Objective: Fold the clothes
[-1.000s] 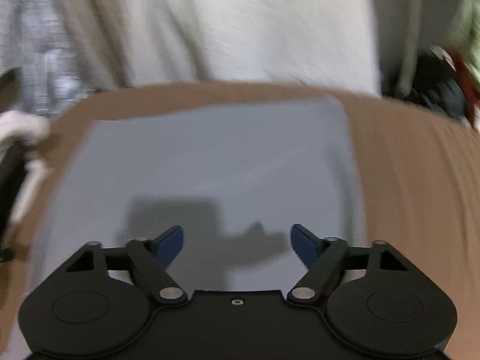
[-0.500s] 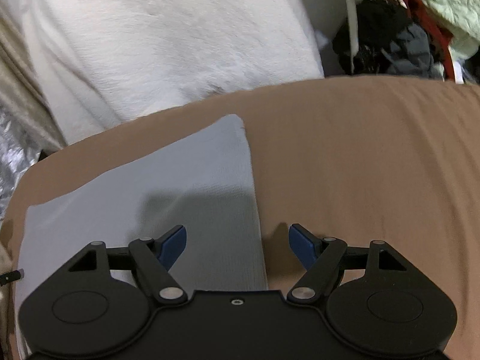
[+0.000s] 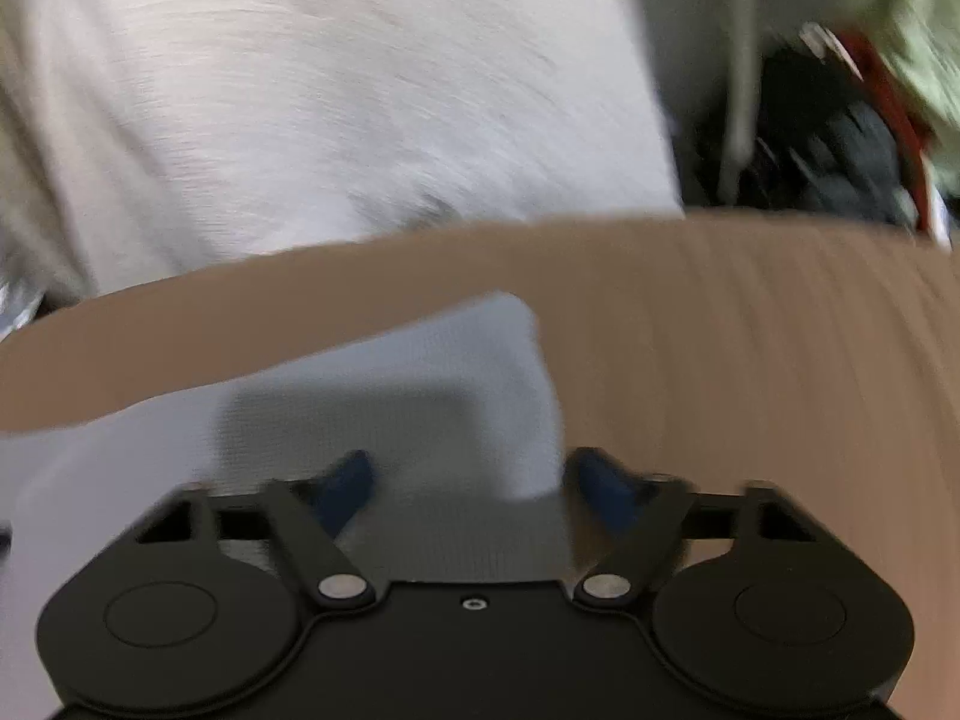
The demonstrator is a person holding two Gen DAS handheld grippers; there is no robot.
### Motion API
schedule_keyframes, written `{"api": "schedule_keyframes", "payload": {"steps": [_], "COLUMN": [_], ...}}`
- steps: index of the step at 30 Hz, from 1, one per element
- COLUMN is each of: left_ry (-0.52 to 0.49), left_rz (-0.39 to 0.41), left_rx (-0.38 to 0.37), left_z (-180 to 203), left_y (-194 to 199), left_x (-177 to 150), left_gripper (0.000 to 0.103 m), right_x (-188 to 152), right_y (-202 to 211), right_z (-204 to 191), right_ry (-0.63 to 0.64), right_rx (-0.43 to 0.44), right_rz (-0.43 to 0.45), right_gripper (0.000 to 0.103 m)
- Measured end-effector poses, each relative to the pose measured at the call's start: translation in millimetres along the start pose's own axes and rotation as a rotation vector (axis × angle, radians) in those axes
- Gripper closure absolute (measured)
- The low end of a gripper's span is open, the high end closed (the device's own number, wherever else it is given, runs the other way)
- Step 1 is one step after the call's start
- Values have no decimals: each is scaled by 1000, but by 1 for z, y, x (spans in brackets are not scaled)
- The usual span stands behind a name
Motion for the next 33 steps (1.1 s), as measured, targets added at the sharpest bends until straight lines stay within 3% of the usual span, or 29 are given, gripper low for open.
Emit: {"api": "schedule_keyframes", "payload": {"steps": [2,6,10,15,20,22,26,28,30,31,33], "left_ry": [-28,-42,-70,-44,-23,-15,68,125,121,114,100], "left_rz": [1,75,136,249,276,285,316,335,299,277,233], "left_rx": [2,8,-44,-102,-107,-108,-165,-207,-180,-161,-122], "left_z": [7,21,33,33,18,12,-7,-18,-20,-20,-20], "left_y": [-1,33,77,152,199,217,252,269,273,274,275], "left_x": [3,1,-10,-33,-96,-122,-166,-186,-206,-216,-236], "left_gripper": [98,99,99,99,99,99,99,99,99,99,99], "right_x": [-4,-13,-19,-40,-78,-90,-111,-132,-162,-178,-214], "right_y": [11,34,71,138,204,213,225,260,308,326,338], "right_z": [-1,1,-2,-18,-21,-21,-14,-13,-11,-9,-6], "right_ry": [36,-12,-87,-93,-103,-57,-110,-132,-129,-77,63], "right_rx": [-33,-7,91,160,227,202,221,310,433,442,362], "right_rz": [73,130,198,295,392,380,346,403,484,499,456], "right_gripper": [96,98,98,98,98,98,98,98,98,98,97]}}
Point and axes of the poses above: each gripper's, at about its wrist camera, not at the fingertips, and y roughly against the way its jaws point, z to its right, x to its top, the point moved 3 cm from there along -y, roughly the way its jaws point, and after that the axes turned 4 degrees about x, right-handed, at the moved point
